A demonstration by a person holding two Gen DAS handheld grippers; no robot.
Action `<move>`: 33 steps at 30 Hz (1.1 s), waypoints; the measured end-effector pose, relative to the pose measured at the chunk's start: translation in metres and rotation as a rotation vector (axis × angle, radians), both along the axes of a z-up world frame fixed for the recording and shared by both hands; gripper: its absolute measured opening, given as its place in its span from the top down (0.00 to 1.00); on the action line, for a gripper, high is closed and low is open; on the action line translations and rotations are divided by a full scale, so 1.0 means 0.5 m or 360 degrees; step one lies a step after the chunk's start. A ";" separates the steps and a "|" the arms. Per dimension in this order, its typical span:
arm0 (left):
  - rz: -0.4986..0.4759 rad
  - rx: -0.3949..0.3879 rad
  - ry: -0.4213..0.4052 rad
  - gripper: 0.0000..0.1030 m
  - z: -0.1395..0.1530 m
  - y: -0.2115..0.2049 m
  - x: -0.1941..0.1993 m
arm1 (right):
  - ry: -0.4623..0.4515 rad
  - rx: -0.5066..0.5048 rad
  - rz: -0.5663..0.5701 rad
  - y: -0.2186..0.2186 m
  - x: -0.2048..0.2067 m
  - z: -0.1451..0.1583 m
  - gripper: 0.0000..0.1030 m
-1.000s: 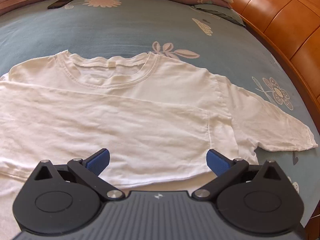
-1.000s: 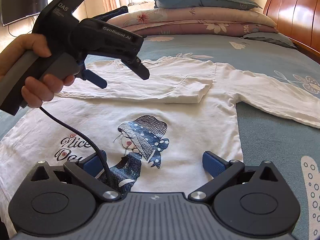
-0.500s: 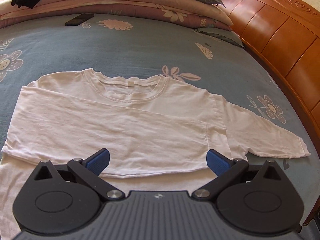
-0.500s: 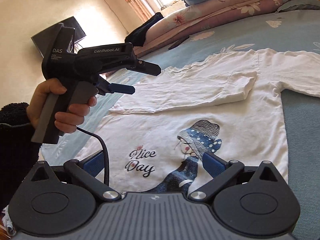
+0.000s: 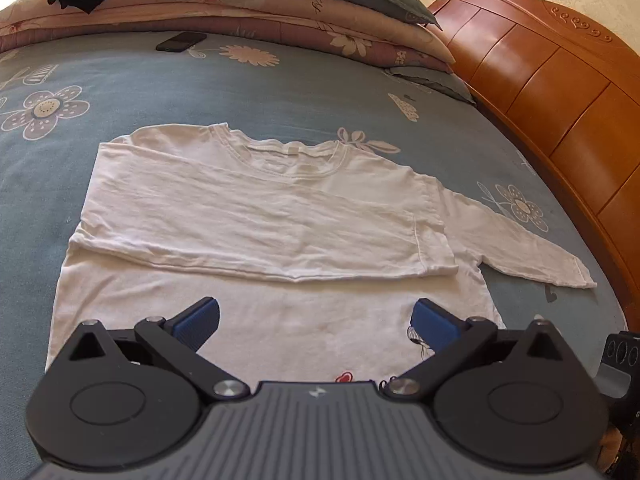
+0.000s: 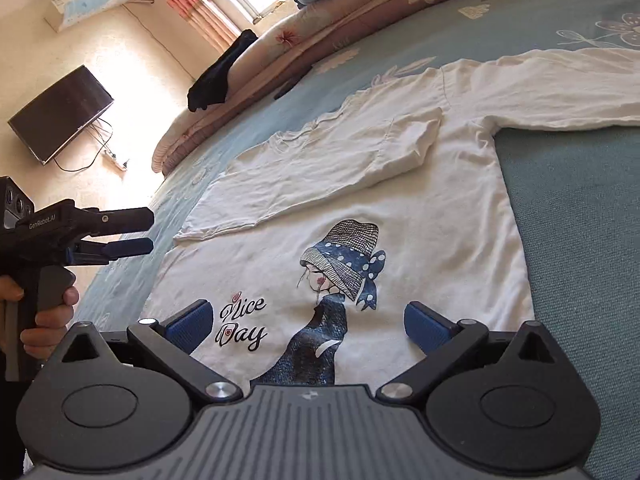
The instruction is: Fold clothes
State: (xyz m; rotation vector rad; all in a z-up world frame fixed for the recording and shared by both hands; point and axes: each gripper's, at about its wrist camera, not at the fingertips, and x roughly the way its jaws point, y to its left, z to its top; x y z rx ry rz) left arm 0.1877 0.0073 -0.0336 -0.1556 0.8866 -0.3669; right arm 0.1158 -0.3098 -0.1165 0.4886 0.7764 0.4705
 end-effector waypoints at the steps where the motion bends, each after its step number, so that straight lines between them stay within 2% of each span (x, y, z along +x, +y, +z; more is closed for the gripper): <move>1: -0.0018 0.0025 0.0001 0.01 -0.012 -0.002 -0.013 | -0.0016 -0.0036 0.0001 0.006 -0.005 0.000 0.00; 5: -0.0052 0.0105 0.0051 0.01 -0.063 0.005 -0.053 | -0.0005 -0.0140 -0.0027 0.025 -0.006 0.002 0.00; 10: 0.0069 -0.0028 0.0164 0.01 -0.113 0.075 -0.078 | -0.0001 -0.0172 -0.0083 0.033 -0.010 0.001 0.00; 16: 0.0068 0.0014 0.0027 0.01 -0.084 0.123 -0.125 | -0.0037 -0.0473 -0.0005 0.084 -0.012 0.008 0.00; 21: 0.0052 0.0027 -0.0121 0.01 -0.053 0.126 -0.151 | -0.0020 -0.0739 0.0005 0.132 -0.011 0.015 0.00; 24: -0.0024 0.0132 -0.0167 0.01 -0.069 0.098 -0.169 | -0.0020 -0.0847 -0.0018 0.149 -0.020 0.016 0.00; 27: -0.0070 0.0206 -0.0149 0.01 -0.106 0.078 -0.181 | -0.0077 -0.0957 0.0010 0.162 -0.039 0.002 0.00; 29: -0.0060 0.0203 -0.0095 0.01 -0.137 0.077 -0.183 | -0.0125 -0.0949 -0.0022 0.160 -0.052 -0.004 0.00; 30: -0.0051 0.0207 -0.0164 0.00 -0.142 0.076 -0.192 | -0.0131 -0.0931 -0.0039 0.157 -0.054 -0.005 0.00; 33: -0.0073 0.0276 -0.0204 0.00 -0.146 0.065 -0.202 | -0.0123 -0.0928 -0.0030 0.153 -0.055 0.001 0.00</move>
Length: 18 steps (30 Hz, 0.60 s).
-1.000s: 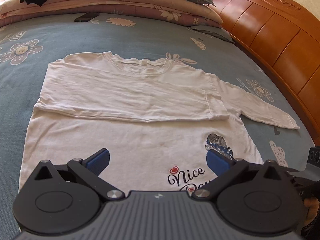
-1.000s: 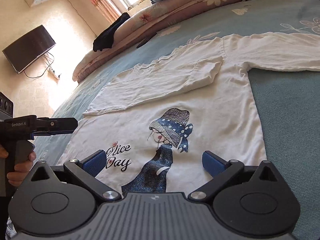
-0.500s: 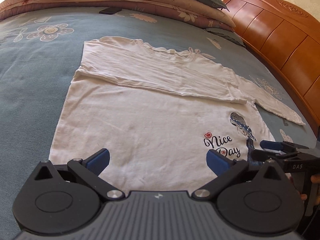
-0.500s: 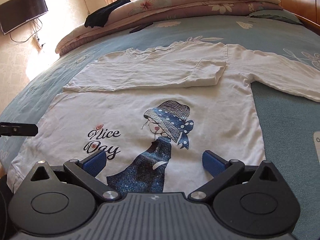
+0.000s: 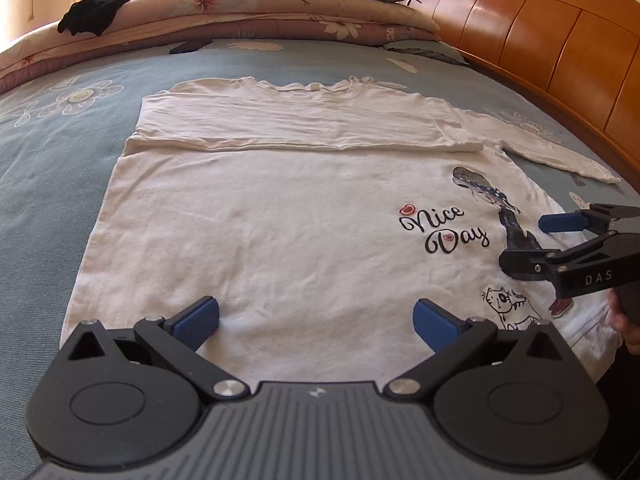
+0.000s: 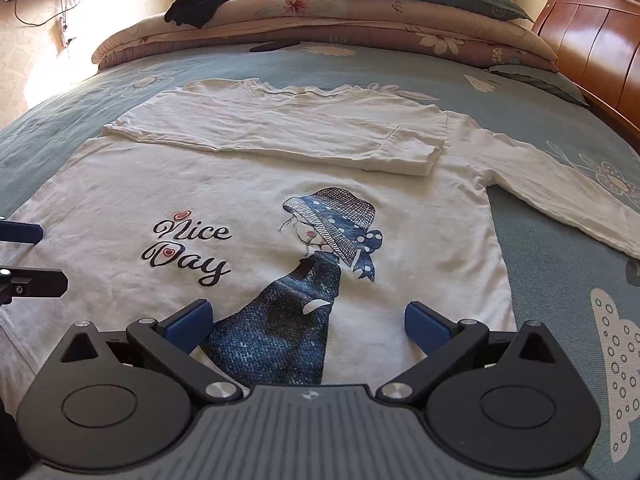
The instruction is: Fold clothes
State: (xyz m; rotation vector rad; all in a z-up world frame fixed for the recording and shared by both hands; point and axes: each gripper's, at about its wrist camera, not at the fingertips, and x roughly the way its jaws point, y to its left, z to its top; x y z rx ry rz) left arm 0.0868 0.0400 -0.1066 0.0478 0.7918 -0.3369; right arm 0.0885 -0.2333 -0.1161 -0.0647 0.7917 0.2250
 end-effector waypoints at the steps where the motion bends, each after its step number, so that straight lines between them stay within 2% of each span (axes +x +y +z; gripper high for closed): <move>1: -0.0006 0.0031 -0.0001 0.00 0.000 -0.005 -0.001 | 0.0020 0.0031 -0.0014 -0.009 0.001 0.008 0.00; 5: 0.0019 0.0115 0.0018 0.00 0.012 -0.024 -0.001 | -0.0019 0.0362 -0.0138 -0.108 -0.012 0.049 0.00; 9: 0.0031 0.0104 -0.0051 0.00 0.033 -0.051 -0.001 | -0.0128 0.0712 -0.0413 -0.297 -0.028 0.087 0.00; 11: 0.0023 0.0075 -0.0045 0.00 0.038 -0.072 0.006 | -0.0182 0.0800 -0.0616 -0.410 -0.040 0.093 0.01; 14: 0.0016 0.0042 -0.0020 0.00 0.037 -0.102 0.015 | -0.0230 0.0923 -0.0954 -0.582 -0.059 0.086 0.02; 18: -0.0001 0.0030 0.0019 0.00 0.030 -0.140 0.023 | -0.0265 0.1254 -0.1292 -0.785 -0.080 0.036 0.04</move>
